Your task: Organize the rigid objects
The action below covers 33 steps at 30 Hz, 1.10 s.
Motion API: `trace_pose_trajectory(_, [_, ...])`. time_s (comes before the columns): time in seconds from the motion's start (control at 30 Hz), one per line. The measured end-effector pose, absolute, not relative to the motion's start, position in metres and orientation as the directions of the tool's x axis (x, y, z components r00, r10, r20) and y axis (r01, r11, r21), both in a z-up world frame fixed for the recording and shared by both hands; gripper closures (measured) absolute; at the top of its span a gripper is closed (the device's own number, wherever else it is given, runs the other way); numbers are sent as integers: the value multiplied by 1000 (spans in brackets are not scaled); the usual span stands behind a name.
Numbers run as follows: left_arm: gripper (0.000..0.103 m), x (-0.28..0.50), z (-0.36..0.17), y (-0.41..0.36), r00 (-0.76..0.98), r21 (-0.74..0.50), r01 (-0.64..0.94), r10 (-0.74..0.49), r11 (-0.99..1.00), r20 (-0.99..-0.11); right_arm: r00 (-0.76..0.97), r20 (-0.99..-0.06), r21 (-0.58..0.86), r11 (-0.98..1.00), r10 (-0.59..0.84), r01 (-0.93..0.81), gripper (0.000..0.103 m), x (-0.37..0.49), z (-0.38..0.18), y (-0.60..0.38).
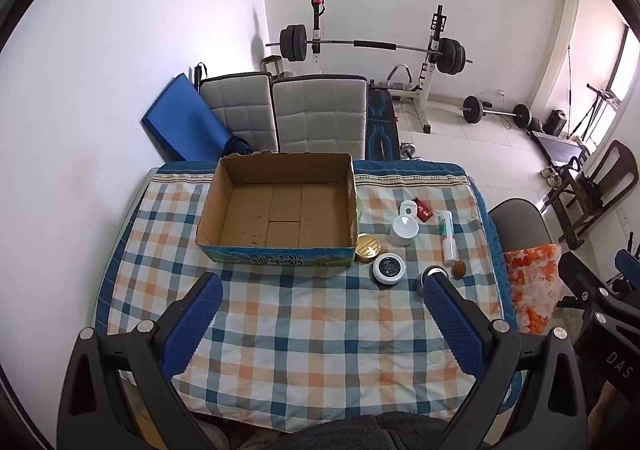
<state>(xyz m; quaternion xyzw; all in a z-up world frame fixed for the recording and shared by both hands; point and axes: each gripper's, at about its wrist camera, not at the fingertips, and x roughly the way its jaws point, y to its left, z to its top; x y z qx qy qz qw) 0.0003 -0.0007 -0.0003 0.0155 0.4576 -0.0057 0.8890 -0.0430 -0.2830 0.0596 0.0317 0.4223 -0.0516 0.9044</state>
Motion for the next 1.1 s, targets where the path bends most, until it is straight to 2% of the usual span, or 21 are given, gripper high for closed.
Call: trace_pose_trajectory(1.1, [0, 7, 17, 1, 625, 19, 19, 3, 1000, -780, 658, -748, 10, 989, -92, 149, 0, -38, 70, -285])
